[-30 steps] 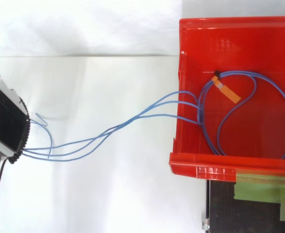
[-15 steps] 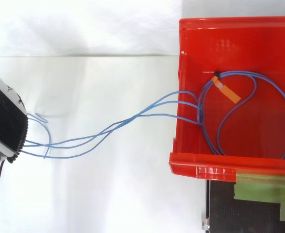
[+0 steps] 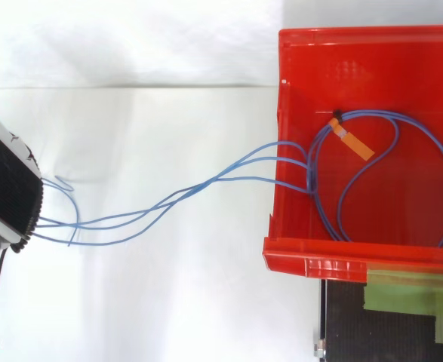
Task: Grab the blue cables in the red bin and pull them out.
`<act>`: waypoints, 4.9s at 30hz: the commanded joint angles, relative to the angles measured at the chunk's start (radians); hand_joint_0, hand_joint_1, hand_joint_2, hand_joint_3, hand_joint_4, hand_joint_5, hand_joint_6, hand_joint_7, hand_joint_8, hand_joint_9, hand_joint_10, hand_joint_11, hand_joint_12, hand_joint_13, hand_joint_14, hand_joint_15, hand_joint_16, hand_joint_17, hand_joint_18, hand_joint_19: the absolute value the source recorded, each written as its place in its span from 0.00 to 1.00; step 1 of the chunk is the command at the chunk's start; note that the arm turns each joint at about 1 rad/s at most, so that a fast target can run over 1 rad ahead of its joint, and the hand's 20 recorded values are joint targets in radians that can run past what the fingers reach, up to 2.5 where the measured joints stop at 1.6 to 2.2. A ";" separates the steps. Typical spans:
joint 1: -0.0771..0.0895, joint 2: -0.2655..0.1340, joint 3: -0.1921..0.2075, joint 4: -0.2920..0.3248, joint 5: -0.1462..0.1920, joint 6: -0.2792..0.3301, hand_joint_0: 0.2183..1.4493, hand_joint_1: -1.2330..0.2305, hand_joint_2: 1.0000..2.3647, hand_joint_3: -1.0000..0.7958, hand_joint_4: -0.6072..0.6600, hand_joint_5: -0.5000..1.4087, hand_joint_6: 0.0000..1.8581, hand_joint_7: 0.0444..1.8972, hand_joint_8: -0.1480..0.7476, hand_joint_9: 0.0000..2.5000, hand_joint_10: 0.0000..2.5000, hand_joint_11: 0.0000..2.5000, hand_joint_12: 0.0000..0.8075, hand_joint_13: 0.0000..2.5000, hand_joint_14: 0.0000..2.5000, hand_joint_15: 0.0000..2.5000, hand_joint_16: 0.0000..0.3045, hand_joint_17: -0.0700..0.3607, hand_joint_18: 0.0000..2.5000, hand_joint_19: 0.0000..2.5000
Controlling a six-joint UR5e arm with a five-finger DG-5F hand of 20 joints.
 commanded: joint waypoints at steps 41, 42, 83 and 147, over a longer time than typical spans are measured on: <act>0.000 0.000 0.000 0.000 0.000 0.000 0.67 0.12 0.01 0.33 0.26 0.52 0.81 0.20 0.41 0.26 1.00 0.42 0.35 0.35 1.00 0.46 0.11 0.34 0.58 0.78; 0.000 0.000 0.000 0.000 0.000 0.000 0.67 0.12 0.01 0.33 0.26 0.52 0.81 0.20 0.41 0.26 1.00 0.43 0.35 0.35 1.00 0.46 0.11 0.34 0.58 0.77; 0.000 0.000 0.000 0.000 0.000 0.000 0.66 0.11 0.01 0.34 0.29 0.53 0.79 0.22 0.41 0.28 1.00 0.44 0.38 0.36 1.00 0.47 0.12 0.35 0.56 0.75; 0.000 0.000 0.000 0.000 0.000 0.000 0.65 0.12 0.01 0.34 0.29 0.52 0.79 0.23 0.42 0.29 1.00 0.45 0.38 0.36 1.00 0.47 0.12 0.36 0.55 0.73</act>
